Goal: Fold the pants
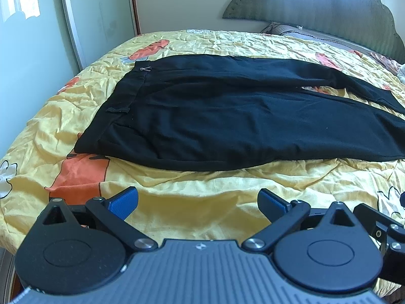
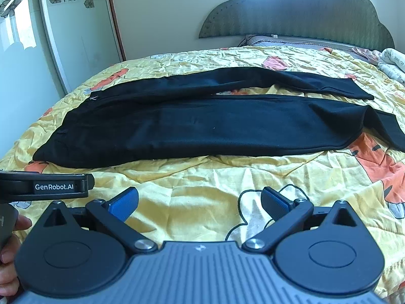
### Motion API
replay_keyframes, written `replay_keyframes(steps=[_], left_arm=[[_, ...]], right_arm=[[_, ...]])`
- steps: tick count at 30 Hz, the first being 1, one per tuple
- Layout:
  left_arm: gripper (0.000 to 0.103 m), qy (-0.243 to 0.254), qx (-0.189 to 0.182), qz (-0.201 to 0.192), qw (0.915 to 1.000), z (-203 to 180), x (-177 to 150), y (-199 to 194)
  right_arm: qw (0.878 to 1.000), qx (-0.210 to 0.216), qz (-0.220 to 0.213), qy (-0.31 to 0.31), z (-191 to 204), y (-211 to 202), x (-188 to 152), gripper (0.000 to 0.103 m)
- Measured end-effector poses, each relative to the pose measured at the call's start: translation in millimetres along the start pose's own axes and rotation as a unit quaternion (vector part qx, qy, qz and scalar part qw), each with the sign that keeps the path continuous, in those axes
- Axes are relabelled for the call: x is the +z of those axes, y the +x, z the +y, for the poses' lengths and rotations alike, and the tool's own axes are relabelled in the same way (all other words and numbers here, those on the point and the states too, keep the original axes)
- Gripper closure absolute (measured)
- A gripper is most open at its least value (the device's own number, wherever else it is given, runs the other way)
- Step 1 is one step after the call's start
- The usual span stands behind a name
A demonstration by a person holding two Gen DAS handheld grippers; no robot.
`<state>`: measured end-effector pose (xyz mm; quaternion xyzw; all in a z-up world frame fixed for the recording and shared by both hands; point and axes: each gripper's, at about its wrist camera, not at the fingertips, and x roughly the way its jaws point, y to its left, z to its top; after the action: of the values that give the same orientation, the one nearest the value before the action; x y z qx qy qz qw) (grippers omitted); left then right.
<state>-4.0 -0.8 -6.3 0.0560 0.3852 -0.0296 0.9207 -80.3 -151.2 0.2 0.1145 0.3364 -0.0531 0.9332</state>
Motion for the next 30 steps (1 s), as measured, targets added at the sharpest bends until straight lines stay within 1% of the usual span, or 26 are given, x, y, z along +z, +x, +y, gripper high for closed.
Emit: replay_keyframes(steps=[11, 17, 19, 23, 28, 30], left_arm=[[0.001, -0.004, -0.002, 0.002, 1.0000, 1.7, -1.8, 0.9], [0.001, -0.013, 0.007, -0.006, 0.9999, 3.0, -2.7, -1.7], [0.001, -0.015, 0.005, -0.007, 0.9999, 4.0, -2.4, -2.4], [0.001, -0.028, -0.001, -0.009, 0.9996, 7.1, -3.8, -5.8], [0.001, -0.030, 0.011, -0.010, 0.9994, 7.6, -4.1, -7.4], [0.001, -0.030, 0.006, -0.011, 0.9995, 8.3, -4.1, -7.9]], right_arm=[[1.000, 0.000, 0.003, 0.002, -1.9, 2.3, -2.1, 0.000], [1.000, 0.001, 0.003, 0.003, -1.8, 2.4, -2.4, 0.000], [1.000, 0.001, 0.003, 0.004, -2.0, 2.2, -2.4, 0.000], [1.000, -0.003, 0.002, 0.004, -2.1, 1.5, -1.9, 0.000], [1.000, -0.008, 0.000, 0.007, -2.0, -0.6, -1.4, 0.000], [1.000, -0.013, 0.000, 0.009, -2.1, -0.4, -1.1, 0.000]])
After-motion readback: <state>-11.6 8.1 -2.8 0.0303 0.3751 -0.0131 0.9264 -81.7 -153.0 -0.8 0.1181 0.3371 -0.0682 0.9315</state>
